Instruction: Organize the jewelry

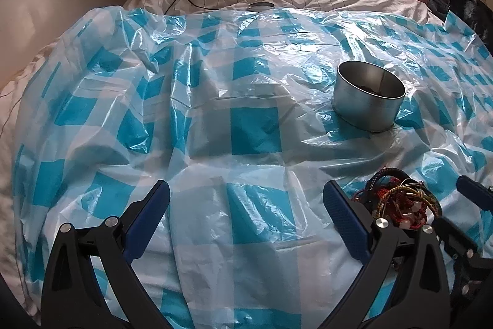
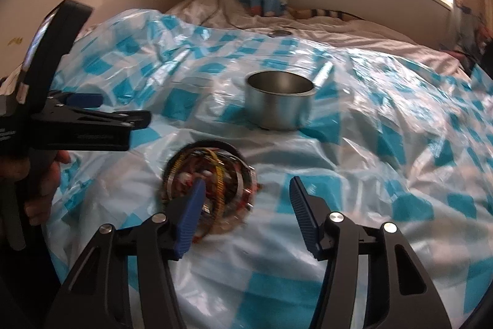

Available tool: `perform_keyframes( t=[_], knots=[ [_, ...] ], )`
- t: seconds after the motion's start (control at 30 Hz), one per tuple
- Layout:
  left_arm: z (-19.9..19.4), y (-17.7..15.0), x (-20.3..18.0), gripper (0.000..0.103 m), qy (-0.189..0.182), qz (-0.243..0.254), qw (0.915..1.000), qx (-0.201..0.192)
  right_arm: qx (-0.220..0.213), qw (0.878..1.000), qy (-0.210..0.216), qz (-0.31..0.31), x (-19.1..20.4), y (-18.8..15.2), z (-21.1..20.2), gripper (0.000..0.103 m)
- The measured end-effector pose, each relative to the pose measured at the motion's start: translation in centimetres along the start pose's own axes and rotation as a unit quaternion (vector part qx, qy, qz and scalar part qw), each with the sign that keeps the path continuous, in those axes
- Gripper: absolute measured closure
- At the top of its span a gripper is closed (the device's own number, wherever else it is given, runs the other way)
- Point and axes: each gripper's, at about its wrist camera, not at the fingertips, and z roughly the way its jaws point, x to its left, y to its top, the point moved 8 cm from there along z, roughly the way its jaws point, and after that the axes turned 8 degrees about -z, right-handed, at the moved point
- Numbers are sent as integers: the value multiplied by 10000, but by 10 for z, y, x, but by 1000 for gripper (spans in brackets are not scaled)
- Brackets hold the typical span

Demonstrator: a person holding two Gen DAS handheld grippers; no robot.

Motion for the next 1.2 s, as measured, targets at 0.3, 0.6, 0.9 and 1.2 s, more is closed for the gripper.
perform_keyframes(
  t=[0.3,0.6,0.9,1.2],
  knots=[
    [1,6,2,7,-115,-144,9998,14,283,9980,421,-368,11,3,17,80],
    [2,7,1,7,-203,-186,9996,34,265,9975,644,-111,-7,9,10,94],
    [-2,4,-13,7,-654,-83,9978,63,-131,9624,1973,1863,-50,18,-4,96],
    [-19,-9,-71,8,-1971,605,9785,40,-679,9393,2204,2541,-96,39,-26,98]
  ],
)
